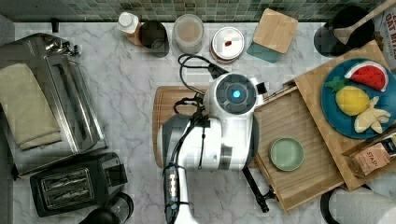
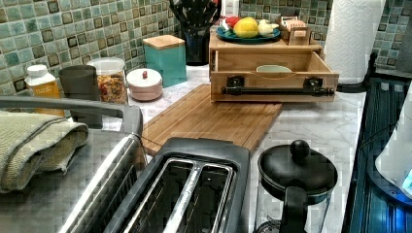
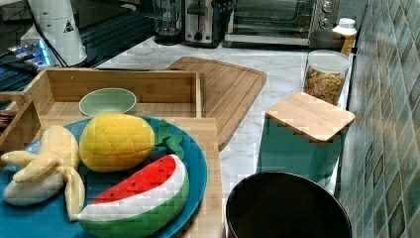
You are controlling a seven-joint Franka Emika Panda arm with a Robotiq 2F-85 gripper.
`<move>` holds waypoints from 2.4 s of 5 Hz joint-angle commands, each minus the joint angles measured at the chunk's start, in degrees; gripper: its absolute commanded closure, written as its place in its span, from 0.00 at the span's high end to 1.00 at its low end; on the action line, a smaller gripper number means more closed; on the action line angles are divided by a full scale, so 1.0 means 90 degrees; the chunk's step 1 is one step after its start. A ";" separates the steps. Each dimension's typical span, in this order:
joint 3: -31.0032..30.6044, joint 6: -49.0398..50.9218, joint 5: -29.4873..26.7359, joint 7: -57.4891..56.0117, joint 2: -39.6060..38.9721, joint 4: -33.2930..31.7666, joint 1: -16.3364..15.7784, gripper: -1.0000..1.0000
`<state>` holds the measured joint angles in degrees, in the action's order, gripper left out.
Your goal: Close the drawer.
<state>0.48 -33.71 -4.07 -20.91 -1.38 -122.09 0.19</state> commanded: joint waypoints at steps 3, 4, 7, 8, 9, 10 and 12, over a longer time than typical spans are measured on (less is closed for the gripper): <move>-0.0269 -0.0410 0.0450 -0.3210 0.1296 -0.2018 -0.0846 0.00; -0.0020 -0.1118 0.0594 -0.3811 0.1528 -0.2772 -0.0902 0.00; -0.0037 -0.1551 0.0949 -0.3453 0.1673 -0.3753 -0.0724 0.00; 0.0186 -0.1920 0.1354 -0.3703 0.1863 -0.4204 -0.0596 0.00; 0.0566 -0.1992 0.1608 -0.4334 0.2052 -0.4396 -0.0458 0.00; 0.0849 -0.1855 0.1744 -0.4844 0.2113 -0.4315 -0.0328 0.00; 0.1068 -0.2240 0.1583 -0.5647 0.1957 -0.4098 -0.0015 0.00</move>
<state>7.26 -53.60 6.99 -66.81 13.84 -159.58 -2.01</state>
